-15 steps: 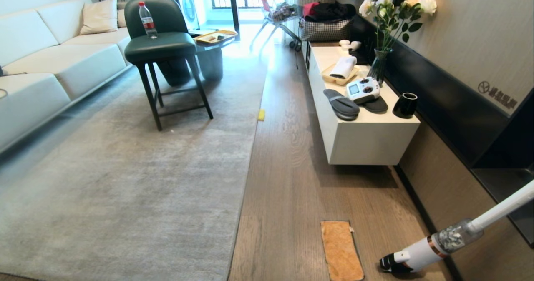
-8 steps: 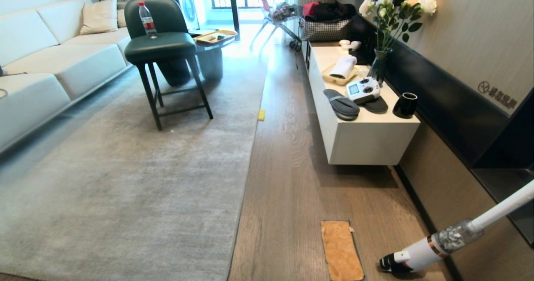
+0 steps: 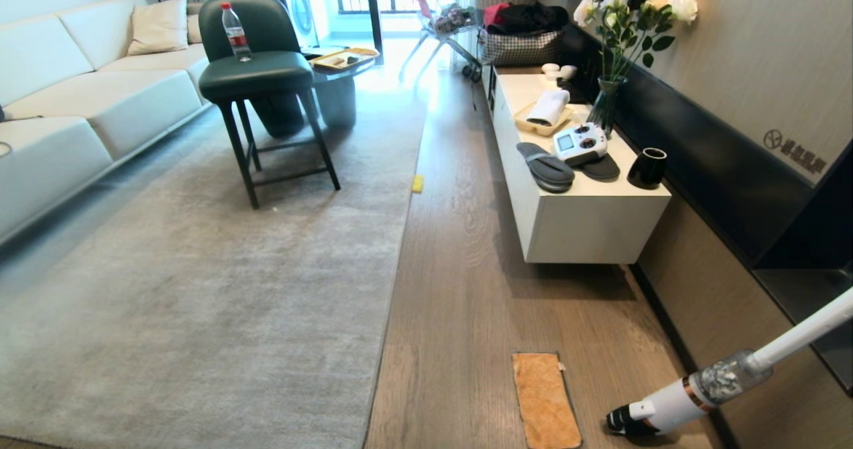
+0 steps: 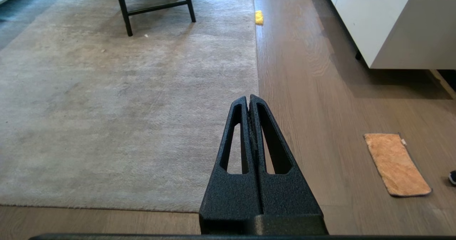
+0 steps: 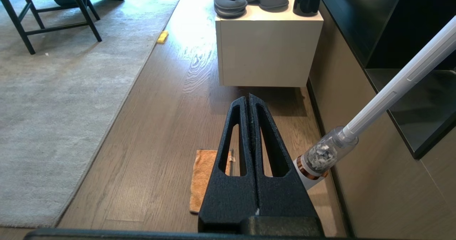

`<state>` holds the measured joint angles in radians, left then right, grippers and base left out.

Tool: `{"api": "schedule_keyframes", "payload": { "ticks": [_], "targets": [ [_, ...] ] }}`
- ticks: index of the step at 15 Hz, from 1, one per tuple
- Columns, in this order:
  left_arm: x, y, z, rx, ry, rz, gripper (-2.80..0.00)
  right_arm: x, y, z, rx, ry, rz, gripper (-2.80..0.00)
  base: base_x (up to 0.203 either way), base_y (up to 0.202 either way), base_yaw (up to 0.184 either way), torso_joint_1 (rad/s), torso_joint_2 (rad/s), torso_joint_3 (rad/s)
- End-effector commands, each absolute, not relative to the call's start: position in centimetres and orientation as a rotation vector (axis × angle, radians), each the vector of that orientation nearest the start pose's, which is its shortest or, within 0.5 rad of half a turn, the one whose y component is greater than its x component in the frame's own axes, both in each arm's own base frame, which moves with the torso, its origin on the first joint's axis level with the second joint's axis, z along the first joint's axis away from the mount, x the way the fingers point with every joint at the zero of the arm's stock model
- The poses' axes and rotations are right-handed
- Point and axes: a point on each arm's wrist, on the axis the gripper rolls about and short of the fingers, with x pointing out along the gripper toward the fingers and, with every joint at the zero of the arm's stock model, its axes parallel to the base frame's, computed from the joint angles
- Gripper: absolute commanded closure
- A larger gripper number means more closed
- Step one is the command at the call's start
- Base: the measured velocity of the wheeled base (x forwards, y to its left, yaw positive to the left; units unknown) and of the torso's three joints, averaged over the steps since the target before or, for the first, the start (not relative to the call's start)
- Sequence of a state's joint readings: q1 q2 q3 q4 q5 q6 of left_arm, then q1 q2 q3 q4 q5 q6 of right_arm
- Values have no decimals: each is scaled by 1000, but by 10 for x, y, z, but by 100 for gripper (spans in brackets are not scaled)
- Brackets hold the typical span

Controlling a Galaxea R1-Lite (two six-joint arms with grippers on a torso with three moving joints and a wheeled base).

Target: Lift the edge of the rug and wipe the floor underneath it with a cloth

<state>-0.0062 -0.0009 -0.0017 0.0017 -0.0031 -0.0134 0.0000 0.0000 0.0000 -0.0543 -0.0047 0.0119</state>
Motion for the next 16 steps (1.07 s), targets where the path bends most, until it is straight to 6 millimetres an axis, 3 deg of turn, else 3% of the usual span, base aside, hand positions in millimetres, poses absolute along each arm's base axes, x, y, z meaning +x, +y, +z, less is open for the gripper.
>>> {"api": "schedule_keyframes", "payload": {
  "ticks": [1, 7, 16],
  "targets": [
    [-23, 0, 76, -14, 0, -9, 0, -23, 0, 81, 12, -54, -3, 0, 0, 0, 0, 0, 0, 0],
    [-23, 0, 76, -14, -1, -9, 0, -23, 0, 81, 12, -53, -4, 0, 0, 0, 0, 2, 1, -36],
    [-23, 0, 76, -14, -1, -9, 0, -23, 0, 81, 12, -54, -4, 0, 0, 0, 0, 3, 2, -188]
  ]
}}
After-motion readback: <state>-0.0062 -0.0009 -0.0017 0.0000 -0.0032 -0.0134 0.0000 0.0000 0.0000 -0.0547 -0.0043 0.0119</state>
